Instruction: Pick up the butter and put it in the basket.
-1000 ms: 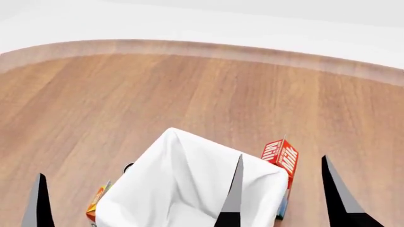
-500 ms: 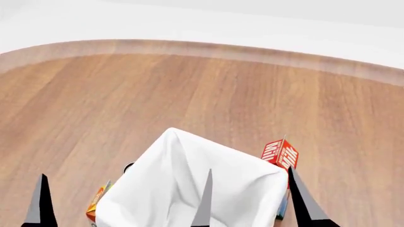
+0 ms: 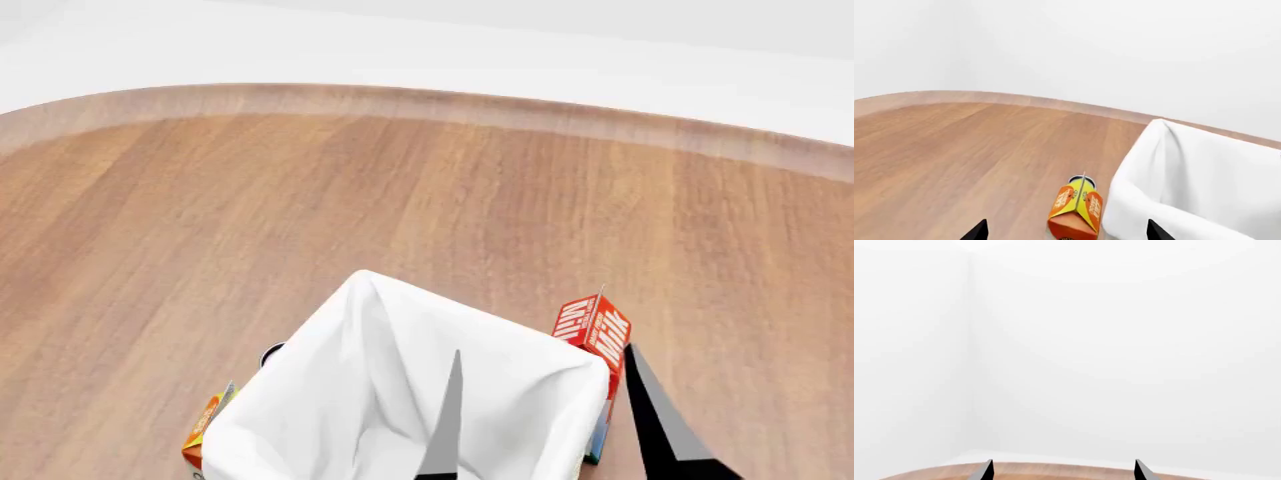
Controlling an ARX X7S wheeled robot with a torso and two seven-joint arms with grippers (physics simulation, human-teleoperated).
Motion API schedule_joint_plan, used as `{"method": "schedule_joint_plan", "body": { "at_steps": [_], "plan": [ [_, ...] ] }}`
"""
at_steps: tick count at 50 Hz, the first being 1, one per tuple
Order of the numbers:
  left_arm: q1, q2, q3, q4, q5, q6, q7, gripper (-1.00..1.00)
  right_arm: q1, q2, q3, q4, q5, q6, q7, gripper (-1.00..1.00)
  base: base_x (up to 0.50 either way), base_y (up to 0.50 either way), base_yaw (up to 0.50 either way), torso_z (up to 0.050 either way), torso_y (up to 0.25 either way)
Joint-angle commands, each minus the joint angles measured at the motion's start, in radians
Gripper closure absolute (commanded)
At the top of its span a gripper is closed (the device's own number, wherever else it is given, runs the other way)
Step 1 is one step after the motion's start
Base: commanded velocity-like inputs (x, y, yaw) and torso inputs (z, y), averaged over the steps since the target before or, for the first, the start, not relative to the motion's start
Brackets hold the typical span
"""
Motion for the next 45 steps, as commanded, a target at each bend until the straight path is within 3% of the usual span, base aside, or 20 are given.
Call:
{"method": "schedule_joint_plan", "body": {
  "at_steps": [1,9,17,21,30,45],
  "plan": [
    [0.057,0.041,-0.02,-0.134,0.033,0.124,0.035,-1.0,0.004,-0.017,0.043,0.024,-0.025,-0.031,-0.033,-1.0,0.0,0.0,0.0,0.0,0.0],
    [0.159,0.018,-0.02,-0.018,0.021,0.143,0.02,-1.0,0.007,-0.012,0.037,0.021,-0.024,-0.033,-0.028,-1.0,0.0,0.0,0.0,0.0,0.0],
    [0.219,0.029,0.005,-0.058,0.04,0.242,0.031,-1.0,0.009,-0.005,0.037,0.007,-0.019,-0.025,-0.019,-1.0,0.0,0.0,0.0,0.0,0.0],
    [0.259,0.023,0.02,0.005,0.044,0.217,0.017,-1.0,0.012,-0.001,0.038,0.004,-0.016,-0.025,-0.016,-1.0,0.0,0.0,0.0,0.0,0.0],
    [0.27,0.04,0.048,-0.075,0.065,0.283,0.018,-1.0,0.012,0.006,0.038,-0.007,-0.009,-0.022,-0.007,-1.0,0.0,0.0,0.0,0.0,0.0],
    [0.249,0.058,0.102,-0.059,0.084,0.241,-0.014,-1.0,0.017,0.015,0.029,-0.003,0.003,-0.025,-0.002,-1.0,0.0,0.0,0.0,0.0,0.0]
  ]
}}
